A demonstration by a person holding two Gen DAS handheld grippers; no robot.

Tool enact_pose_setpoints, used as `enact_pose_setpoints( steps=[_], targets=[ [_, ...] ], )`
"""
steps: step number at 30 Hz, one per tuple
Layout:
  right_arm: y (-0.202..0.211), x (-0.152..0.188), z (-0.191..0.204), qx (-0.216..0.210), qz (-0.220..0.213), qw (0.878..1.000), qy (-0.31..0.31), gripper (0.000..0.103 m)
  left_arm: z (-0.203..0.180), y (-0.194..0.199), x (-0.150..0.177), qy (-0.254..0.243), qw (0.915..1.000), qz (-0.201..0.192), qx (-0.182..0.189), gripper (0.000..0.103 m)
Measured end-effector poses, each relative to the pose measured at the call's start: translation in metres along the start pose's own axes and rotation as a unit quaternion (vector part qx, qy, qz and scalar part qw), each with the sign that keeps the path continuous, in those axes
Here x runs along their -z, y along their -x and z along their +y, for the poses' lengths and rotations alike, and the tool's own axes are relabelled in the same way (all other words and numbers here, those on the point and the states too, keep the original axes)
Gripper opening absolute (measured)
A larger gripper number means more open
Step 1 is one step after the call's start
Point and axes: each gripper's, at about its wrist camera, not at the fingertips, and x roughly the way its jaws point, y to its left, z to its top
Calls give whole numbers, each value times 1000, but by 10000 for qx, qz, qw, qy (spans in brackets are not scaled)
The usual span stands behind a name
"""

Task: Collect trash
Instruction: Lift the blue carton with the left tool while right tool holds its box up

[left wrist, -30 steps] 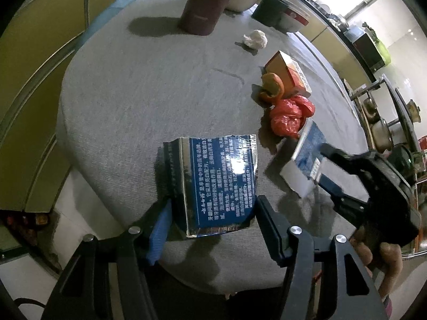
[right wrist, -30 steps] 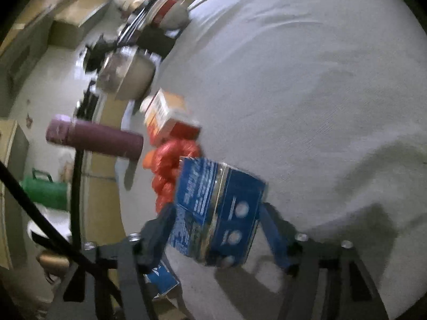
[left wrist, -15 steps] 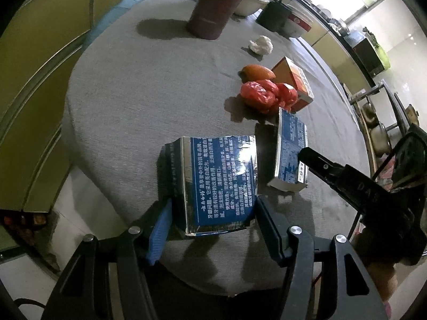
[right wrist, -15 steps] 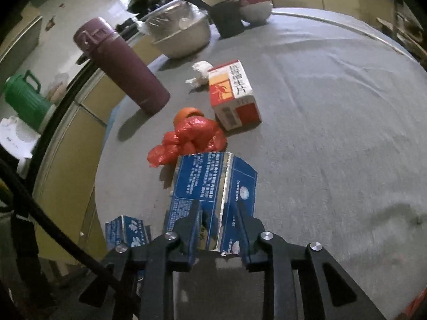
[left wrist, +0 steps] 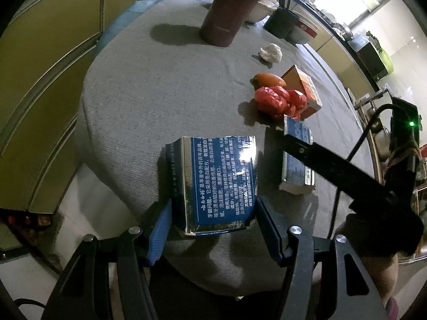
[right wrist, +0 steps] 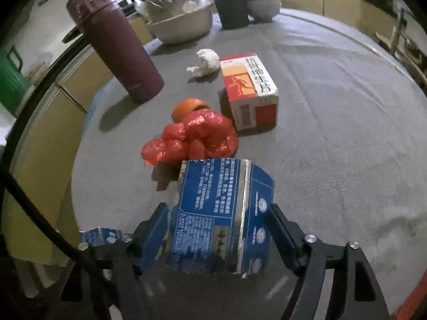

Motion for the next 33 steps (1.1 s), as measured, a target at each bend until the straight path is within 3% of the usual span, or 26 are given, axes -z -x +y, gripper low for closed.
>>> enact_pose_setpoints(
  steps=[5,10,21,28,33],
  targets=[
    [9,7,4,126,-225,9986,456,66,-3,0,2,-26,10000,-7,-62,64],
    [22,8,-25,55,-265,9994,194,58,-12,0,5,-77,9999,10,-97,64],
    [33,11,-113,-679,-65,9935,-911,57,-49,-9,18,-460,9989,107,-77,64],
    [26,14,-105,-704,46,9927,-980,62,-59,-20,21,-559,9982,149,-183,64],
    [27,13,-93,-530,-63,9968,-592,64,-60,-21,22,-625,9977,135,-226,65]
  ],
)
